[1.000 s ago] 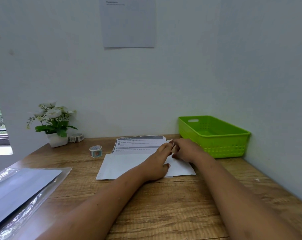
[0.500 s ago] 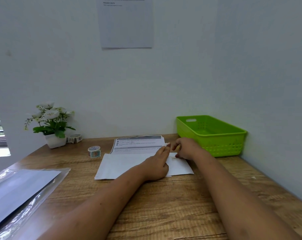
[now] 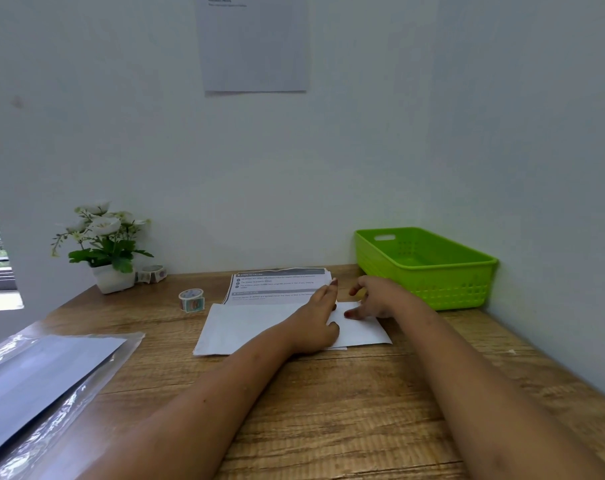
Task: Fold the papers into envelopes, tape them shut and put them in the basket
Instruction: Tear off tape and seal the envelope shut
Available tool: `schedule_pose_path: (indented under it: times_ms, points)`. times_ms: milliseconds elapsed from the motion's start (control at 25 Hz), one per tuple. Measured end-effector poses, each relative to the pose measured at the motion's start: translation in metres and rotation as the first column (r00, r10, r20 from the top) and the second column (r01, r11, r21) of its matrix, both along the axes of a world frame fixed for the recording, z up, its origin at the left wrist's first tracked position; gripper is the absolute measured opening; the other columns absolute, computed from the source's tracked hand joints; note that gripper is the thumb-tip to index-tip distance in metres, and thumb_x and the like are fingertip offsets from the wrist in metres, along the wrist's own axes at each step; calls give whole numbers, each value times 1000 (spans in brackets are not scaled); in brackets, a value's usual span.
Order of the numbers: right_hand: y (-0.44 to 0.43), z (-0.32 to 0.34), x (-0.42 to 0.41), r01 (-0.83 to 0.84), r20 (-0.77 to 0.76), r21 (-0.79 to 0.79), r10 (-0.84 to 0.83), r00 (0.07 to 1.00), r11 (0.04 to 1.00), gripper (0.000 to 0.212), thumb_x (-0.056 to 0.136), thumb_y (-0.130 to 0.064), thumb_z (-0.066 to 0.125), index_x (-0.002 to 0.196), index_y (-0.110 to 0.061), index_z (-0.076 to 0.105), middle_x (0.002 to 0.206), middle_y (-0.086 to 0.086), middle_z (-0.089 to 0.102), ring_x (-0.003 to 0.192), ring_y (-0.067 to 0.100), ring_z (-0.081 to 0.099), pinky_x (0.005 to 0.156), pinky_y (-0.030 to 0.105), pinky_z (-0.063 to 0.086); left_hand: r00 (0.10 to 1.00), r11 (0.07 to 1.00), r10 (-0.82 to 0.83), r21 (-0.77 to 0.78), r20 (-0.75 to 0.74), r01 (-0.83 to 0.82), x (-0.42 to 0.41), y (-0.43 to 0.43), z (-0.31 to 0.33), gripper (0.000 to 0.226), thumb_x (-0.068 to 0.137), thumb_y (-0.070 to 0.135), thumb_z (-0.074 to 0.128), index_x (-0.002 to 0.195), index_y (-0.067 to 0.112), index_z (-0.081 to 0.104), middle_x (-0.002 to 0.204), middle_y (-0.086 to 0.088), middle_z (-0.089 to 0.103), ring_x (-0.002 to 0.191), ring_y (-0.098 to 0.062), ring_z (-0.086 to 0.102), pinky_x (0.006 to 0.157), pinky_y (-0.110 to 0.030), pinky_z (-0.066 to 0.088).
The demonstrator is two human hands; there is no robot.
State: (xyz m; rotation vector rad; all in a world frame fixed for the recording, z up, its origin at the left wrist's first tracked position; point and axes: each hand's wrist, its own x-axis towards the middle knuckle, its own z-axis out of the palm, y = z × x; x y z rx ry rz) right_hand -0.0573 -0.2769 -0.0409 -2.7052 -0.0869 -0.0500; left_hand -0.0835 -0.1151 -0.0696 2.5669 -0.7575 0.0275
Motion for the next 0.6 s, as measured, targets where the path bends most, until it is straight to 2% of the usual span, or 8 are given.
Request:
schedule_pose_path:
  times_ms: [120,200,320,400,480,600]
  points:
    - [0,1,-1,-15,-49,-4,14,999,1000,62,74,-39,77,128,-21,50,130,5,52,108,21,54,84,27,43,1000,1000,2,-13,-17,-2,0,0,1,77,91,14,42,151,15,-7,160,-2,-7,139,-14,30,106,-22,23]
    - [-3,6,-2,-58,-136,-15,56,989,998,65,75,-37,77,131,-23,47,126,5,51,103,19,52,88,29,45,1000,1000,2,-10,-10,-2,0,0,1,77,91,15,43,151,14,-6,160,-3,-7,140,-15,28,106,-22,23]
    - [-11,11,-4,-84,-246,147,119,962,986,63,79,-21,75,135,-22,45,115,4,49,107,20,49,99,34,42,1000,1000,3,-27,11,-3,-2,-1,1,75,91,13,44,151,14,-2,159,-3,-2,139,-15,30,104,-21,26]
    - [-12,8,-3,-63,-160,188,94,983,980,53,84,-17,70,132,-19,49,111,4,52,102,18,49,94,31,42,1000,996,4,-85,20,-2,-3,0,0,77,91,11,46,151,15,-1,159,-1,4,136,-12,34,99,-16,25]
    - [-7,3,0,-19,-26,117,22,999,993,46,82,-19,72,125,-18,55,118,6,58,102,19,54,88,28,44,1000,988,16,-156,20,-12,-5,3,0,78,90,9,50,152,18,2,158,0,8,134,-10,37,97,-13,25]
    - [-1,3,-2,-20,32,-33,21,999,999,48,78,-12,74,122,-18,58,124,6,60,110,22,58,82,26,46,996,961,67,-272,58,-48,-8,7,5,70,86,7,57,148,19,27,151,1,33,126,-8,47,92,-11,33]
